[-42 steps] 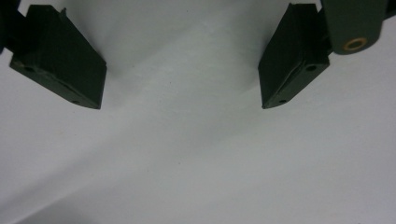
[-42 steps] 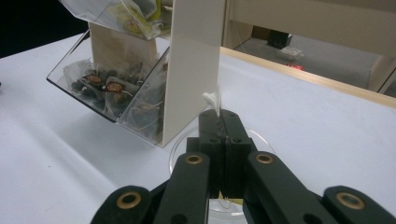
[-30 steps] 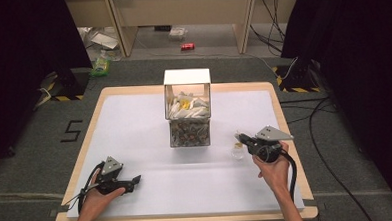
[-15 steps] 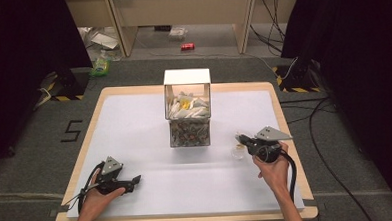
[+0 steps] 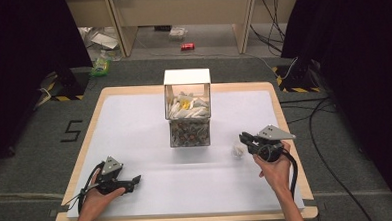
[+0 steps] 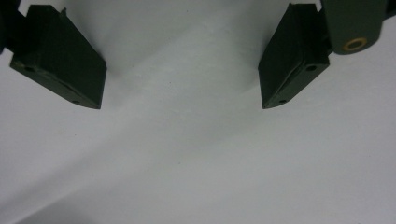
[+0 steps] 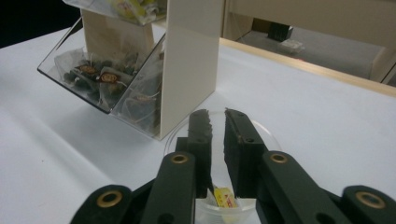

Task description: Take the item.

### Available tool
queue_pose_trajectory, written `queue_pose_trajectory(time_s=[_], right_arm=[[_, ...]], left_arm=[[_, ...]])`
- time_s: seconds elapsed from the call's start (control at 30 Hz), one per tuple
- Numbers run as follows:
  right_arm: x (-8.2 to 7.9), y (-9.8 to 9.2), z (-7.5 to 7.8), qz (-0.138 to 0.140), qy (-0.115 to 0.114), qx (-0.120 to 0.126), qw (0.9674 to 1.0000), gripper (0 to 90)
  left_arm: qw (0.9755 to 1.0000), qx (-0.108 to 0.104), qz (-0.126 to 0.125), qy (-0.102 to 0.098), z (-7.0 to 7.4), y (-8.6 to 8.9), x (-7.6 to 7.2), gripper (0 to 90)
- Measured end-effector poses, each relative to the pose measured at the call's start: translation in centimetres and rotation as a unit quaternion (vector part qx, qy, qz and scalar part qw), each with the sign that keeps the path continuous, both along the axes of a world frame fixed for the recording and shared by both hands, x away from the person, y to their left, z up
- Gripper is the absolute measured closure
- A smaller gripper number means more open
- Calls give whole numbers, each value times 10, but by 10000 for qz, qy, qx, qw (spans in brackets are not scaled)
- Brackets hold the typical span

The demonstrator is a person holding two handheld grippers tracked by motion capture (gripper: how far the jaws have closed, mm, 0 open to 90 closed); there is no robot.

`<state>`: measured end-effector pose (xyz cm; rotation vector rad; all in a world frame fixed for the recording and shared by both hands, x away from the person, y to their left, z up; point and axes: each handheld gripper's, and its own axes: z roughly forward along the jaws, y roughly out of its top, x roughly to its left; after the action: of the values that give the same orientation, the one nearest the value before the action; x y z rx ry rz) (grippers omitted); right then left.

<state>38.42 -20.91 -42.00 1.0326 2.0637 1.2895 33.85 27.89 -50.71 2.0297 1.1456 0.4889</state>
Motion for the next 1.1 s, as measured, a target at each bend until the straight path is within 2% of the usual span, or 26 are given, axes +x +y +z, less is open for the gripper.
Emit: queue_pose_trajectory(time_s=[0.07,0.23,0.3,0.57,0.6,0.67,0.73,0.87,1.1], right_arm=[[0,-1,1,-25,-19,18,10000,763],[-1,-8,7,-188,-43,146,9997,593],[0,-11,9,-267,1,195,9995,520],[1,-12,10,-355,112,218,9991,365],[2,-12,9,-359,134,207,9990,313],[2,-12,9,-364,188,232,9989,293],[3,-13,8,-395,243,206,9987,229],[2,-16,5,-400,344,210,9984,198],[-4,-23,3,-408,334,238,9983,191]], left_arm=[[10000,2,-1,-1,0,0,0,146],[10000,2,-2,1,0,0,0,147],[10000,1,1,-3,0,0,0,146],[10000,-2,0,2,0,0,0,147],[10000,4,-1,-1,0,0,0,147],[10000,0,1,-1,0,0,0,146],[10000,-7,-2,2,0,0,0,147],[10000,0,-1,0,0,0,0,147],[10000,-9,-2,2,0,0,0,147]])
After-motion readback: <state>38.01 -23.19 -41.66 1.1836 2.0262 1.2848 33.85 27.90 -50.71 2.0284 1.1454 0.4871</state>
